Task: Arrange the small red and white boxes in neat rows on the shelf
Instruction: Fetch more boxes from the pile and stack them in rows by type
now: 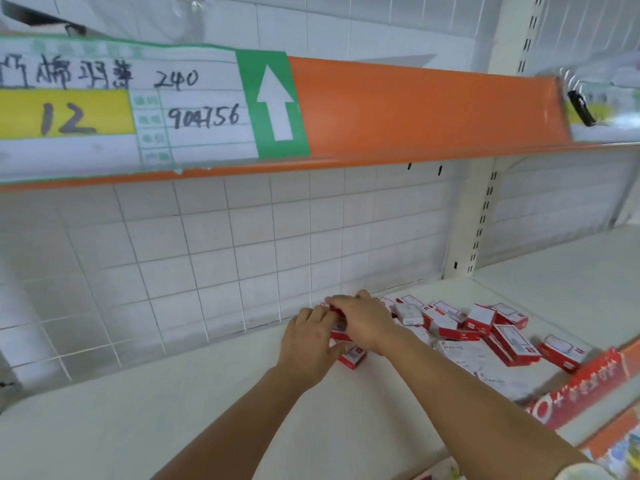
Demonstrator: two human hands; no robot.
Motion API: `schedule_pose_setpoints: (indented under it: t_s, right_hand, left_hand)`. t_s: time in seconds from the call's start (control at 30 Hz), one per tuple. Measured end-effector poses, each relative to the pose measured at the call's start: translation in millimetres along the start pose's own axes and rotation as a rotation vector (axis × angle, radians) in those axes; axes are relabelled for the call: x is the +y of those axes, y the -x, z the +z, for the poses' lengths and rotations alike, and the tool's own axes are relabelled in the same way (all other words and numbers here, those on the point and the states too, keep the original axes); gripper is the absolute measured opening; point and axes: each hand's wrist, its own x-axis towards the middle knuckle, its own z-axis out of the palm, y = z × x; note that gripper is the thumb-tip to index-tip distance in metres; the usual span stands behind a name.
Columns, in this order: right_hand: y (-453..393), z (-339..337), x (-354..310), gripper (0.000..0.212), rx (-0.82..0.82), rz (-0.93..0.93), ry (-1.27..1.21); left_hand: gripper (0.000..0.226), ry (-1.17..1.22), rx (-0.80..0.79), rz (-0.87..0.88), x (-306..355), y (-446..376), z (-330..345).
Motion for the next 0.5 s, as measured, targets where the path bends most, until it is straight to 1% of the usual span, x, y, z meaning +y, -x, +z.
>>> schedule_pose_setpoints:
  t_s: [0.13,0.23,0.3,0.4,0.43,0.5]
  right_hand:
    - [-5.8,-3.5,7.0,0.04,-0.01,-0.09,-0.04]
    - [-7.6,-4.4,8.7,0.031,0.003,-0.132,-0.024]
    - [-7.3,-6.3,11.0,0.036,0.015,-0.153,0.025]
    - [-5.2,-9.3,14.8,0.052,0.027,-0.172,0.126]
    - [-4.4,-9.1,15.7,0.053,0.032,-0.169,0.12]
    - [-1.0,-10.2,15.8,0.04,0.053,-0.147,0.04]
  left_hand:
    - [0.042,-0.104,-0.005,0.023,2.7,-4.8,-0.2]
    - [0.041,-0.149,-0.006,0.0,3.3,-7.2,0.3]
    - [0.041,-0.163,-0.019,-0.012,4.8,-8.4,-0.4]
    - [0.044,-0.186,-0.026,-0.043,6.4,-10.1,-0.6]
    - [0.046,-0.192,-0.028,-0.058,6.4,-10.1,-1.0]
    - [0.05,-0.18,-0.044,-0.09,6.5,-8.0,-1.6]
